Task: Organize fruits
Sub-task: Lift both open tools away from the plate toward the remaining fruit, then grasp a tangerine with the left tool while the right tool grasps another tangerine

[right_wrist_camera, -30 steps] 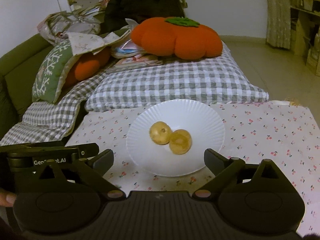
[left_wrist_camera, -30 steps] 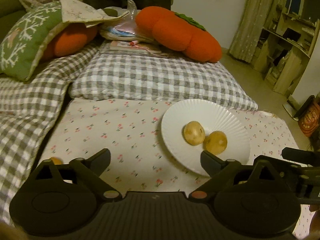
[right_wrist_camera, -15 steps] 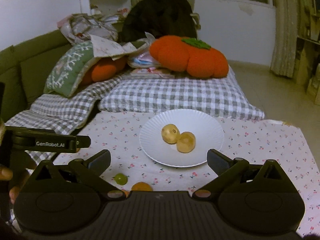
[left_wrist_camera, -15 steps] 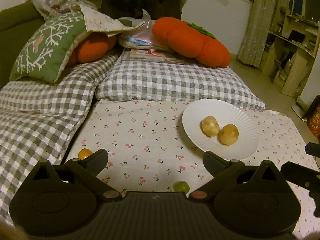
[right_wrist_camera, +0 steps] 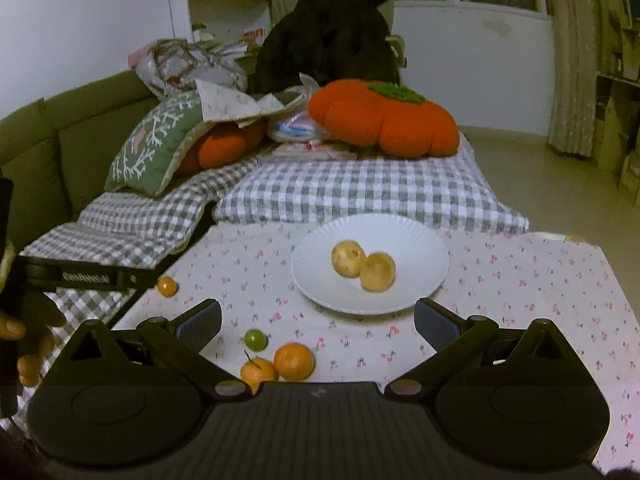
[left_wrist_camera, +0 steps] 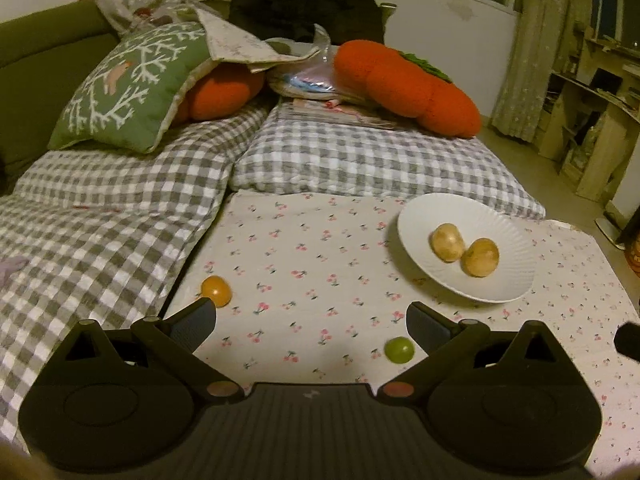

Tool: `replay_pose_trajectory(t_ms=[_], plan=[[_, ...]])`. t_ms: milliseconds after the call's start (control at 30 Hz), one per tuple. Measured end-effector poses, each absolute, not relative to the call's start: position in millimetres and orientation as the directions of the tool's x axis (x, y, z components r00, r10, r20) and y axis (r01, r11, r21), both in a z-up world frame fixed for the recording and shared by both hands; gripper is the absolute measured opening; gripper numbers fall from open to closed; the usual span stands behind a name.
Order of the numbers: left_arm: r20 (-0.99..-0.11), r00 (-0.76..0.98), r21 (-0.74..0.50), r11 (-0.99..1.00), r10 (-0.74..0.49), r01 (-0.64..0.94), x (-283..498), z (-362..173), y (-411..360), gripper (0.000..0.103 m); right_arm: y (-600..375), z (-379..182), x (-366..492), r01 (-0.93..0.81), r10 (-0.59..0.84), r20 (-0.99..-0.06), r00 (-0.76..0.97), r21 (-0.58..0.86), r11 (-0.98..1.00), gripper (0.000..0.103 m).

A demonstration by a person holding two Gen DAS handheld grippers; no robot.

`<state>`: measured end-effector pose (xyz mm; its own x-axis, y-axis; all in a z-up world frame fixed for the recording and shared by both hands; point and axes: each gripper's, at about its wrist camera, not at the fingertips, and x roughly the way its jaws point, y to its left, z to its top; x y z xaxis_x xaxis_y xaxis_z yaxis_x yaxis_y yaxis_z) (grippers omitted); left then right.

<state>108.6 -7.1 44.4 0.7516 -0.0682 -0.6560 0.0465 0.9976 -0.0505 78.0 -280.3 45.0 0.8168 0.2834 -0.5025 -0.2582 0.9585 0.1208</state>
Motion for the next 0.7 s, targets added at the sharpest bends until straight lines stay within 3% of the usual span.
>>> replay_pose_trajectory(t_ms=[167, 400, 700], plan=[[-0.673, 0.736, -0.122, 0.992, -0.079, -0.005, 104.2, 43.6, 13.1, 0.093, -273.3, 40.3, 75.7, -0.297, 0.331, -0.529, 0.781, 0.151, 0.943, 0.103], [-0.712, 0.689, -0.159, 0.987, -0.138, 0.033, 92.8, 33.6, 12.3, 0.093, -255.2, 26.8, 75.0, -0.362, 0.337, -0.613, 0.715, 0.089, 0.928, 0.103], [-0.746, 0.636, -0.131, 0.98, -0.197, 0.15, 90.4, 19.6, -19.9, 0.093, -277.0, 9.8, 94.7, -0.23, 0.359, -0.671, 0.649, 0.277, 0.933, 0.1]])
